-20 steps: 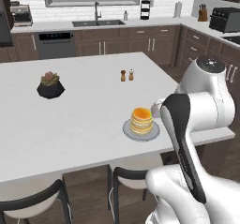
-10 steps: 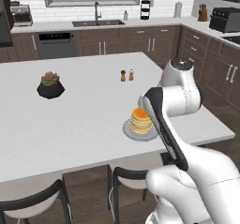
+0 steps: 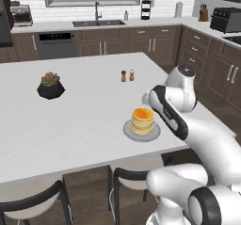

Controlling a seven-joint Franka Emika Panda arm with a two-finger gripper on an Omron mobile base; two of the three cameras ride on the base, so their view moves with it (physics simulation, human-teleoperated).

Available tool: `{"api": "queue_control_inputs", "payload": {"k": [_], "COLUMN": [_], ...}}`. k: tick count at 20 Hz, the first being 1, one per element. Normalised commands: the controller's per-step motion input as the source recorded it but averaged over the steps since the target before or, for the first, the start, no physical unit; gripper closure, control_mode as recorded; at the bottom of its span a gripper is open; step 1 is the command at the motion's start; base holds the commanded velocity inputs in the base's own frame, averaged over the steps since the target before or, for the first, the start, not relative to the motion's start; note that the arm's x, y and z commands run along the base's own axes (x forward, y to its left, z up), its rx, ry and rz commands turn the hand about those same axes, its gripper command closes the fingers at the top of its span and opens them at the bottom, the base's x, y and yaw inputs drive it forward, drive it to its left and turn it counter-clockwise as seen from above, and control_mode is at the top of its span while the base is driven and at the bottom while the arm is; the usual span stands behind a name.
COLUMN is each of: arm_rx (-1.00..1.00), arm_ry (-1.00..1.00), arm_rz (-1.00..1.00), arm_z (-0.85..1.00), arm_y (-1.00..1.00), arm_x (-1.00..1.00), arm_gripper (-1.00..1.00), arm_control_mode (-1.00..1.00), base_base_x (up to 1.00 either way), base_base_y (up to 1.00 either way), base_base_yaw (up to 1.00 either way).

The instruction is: Take the strawberry from the fridge and place it on top of the pancake, located on the dining counter.

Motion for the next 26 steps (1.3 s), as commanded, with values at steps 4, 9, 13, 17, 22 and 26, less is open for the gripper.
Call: {"api": "queue_control_inputs", "payload": {"k": [4,9,13,17,22,26], "arm_rx": [-0.16,-0.16,-0.01,0.0,0.0,0.0], "arm_ry": [0.12,0.21,0.05,-0.01,-0.06,-0.04], "arm_rz": [0.03,0.0,0.0,0.0,0.0,0.0], "arm_z": [-0.31,-0.28,-0.28,-0.23,-0.29,-0.21], "arm_y": [0.23,0.11,0.0,-0.01,0.0,0.0], "arm_x": [0.86,0.42,0.03,0.0,0.01,0.27], "arm_gripper": [1.0,1.0,1.0,1.0,1.0,1.0], "arm_control_mode": [-1.0,-1.0,-1.0,-1.0,-1.0,-1.0], "base_base_x": [0.0,0.0,0.0,0.0,0.0,0.0], "base_base_y": [0.0,0.0,0.0,0.0,0.0,0.0], "base_base_yaw": [0.0,0.0,0.0,0.0,0.0,0.0]}}
